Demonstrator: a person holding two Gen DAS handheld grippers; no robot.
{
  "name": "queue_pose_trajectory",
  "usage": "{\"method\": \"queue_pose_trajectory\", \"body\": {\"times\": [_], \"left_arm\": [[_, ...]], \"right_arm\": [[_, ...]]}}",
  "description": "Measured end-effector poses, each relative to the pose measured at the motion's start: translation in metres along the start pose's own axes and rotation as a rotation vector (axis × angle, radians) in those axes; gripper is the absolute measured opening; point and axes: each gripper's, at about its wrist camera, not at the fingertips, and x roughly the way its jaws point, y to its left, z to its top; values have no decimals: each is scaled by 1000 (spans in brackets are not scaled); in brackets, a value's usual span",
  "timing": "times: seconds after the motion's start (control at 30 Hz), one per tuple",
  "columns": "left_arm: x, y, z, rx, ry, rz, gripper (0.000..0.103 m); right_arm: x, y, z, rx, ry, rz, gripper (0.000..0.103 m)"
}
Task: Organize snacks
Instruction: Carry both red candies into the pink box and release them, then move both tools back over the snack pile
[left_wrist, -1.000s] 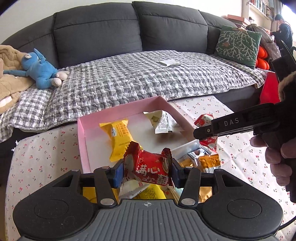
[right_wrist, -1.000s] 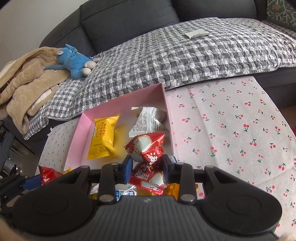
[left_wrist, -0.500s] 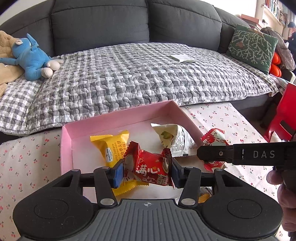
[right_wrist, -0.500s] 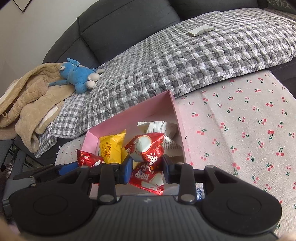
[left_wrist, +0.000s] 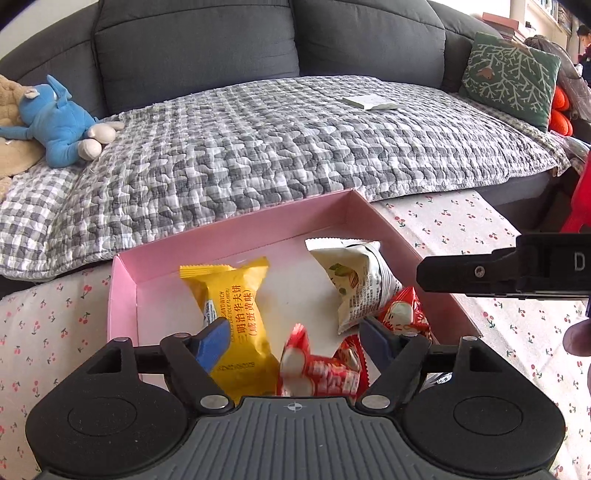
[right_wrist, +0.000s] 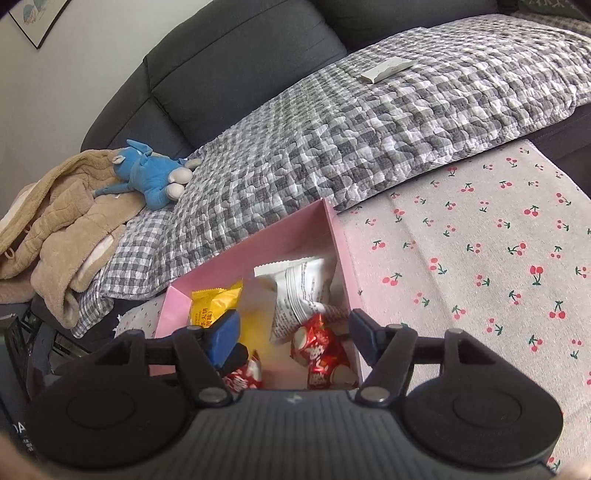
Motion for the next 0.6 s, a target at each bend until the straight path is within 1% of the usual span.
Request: {"method": "queue_pose_trajectory", "body": {"times": [0.1, 0.27, 0.5, 0.6], "left_arm": [[-5, -1, -2, 9, 1, -13, 82], [-16, -1, -5, -1, -1, -25, 85], [-41, 1, -12, -8, -21, -39, 86], [-53, 4, -19, -14, -30, -40, 87]], "right_arm": [[-4, -1, 1, 6, -8, 3, 64], [-9, 2, -1, -9, -10, -6, 69], [-16, 16, -7, -79, 7, -30, 74], [-20, 20, -10, -108, 11, -35, 78]]}}
